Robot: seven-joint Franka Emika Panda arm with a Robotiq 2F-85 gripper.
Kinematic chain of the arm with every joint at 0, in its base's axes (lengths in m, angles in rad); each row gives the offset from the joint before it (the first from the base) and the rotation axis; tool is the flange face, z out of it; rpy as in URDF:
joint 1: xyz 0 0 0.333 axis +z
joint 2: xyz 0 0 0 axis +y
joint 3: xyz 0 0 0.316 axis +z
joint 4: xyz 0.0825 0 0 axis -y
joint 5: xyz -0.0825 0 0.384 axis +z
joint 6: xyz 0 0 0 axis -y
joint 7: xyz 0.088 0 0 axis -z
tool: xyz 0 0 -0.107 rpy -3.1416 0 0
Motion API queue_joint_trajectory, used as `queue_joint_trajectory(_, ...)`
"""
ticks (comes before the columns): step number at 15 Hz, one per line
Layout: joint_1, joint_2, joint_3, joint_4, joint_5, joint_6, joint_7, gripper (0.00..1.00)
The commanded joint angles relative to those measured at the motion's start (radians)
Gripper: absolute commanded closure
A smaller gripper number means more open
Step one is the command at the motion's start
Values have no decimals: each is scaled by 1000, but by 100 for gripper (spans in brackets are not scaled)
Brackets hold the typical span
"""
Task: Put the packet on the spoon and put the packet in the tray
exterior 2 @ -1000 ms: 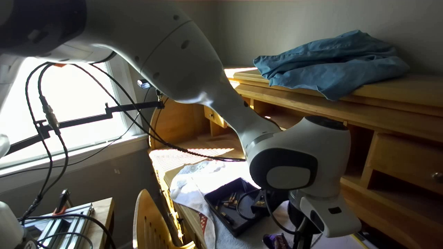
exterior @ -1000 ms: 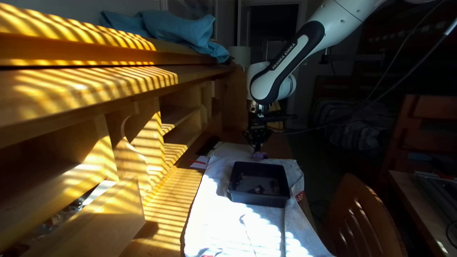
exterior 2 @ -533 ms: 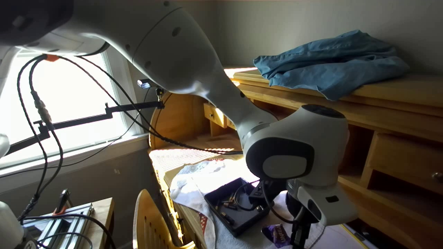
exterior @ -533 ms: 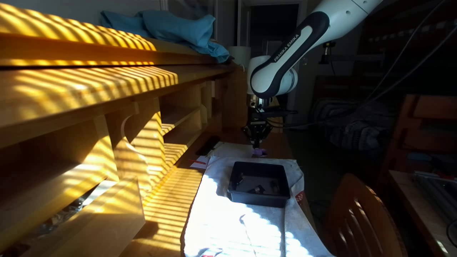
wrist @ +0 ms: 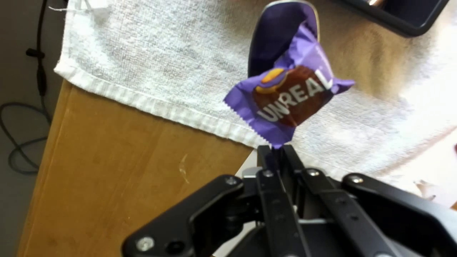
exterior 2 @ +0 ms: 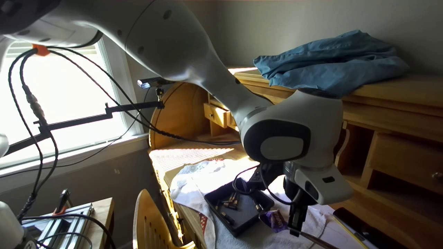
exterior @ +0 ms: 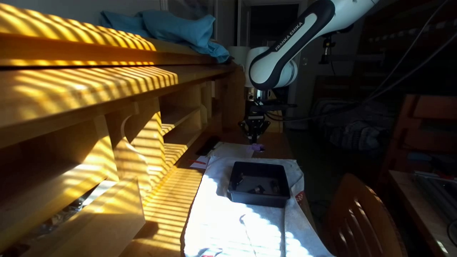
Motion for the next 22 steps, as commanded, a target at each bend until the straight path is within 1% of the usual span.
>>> queue_joint_trajectory(1,10,-38,13,-14,19,-16,-17,97)
queue_joint_trajectory(7,36,-35,24,11,7,-28,-14,97)
queue_joint_trajectory(14,96,-30,13,36,-34,-33,14,97)
queue_joint_trajectory(22,192,-34,-32,9,-161,18,135,97)
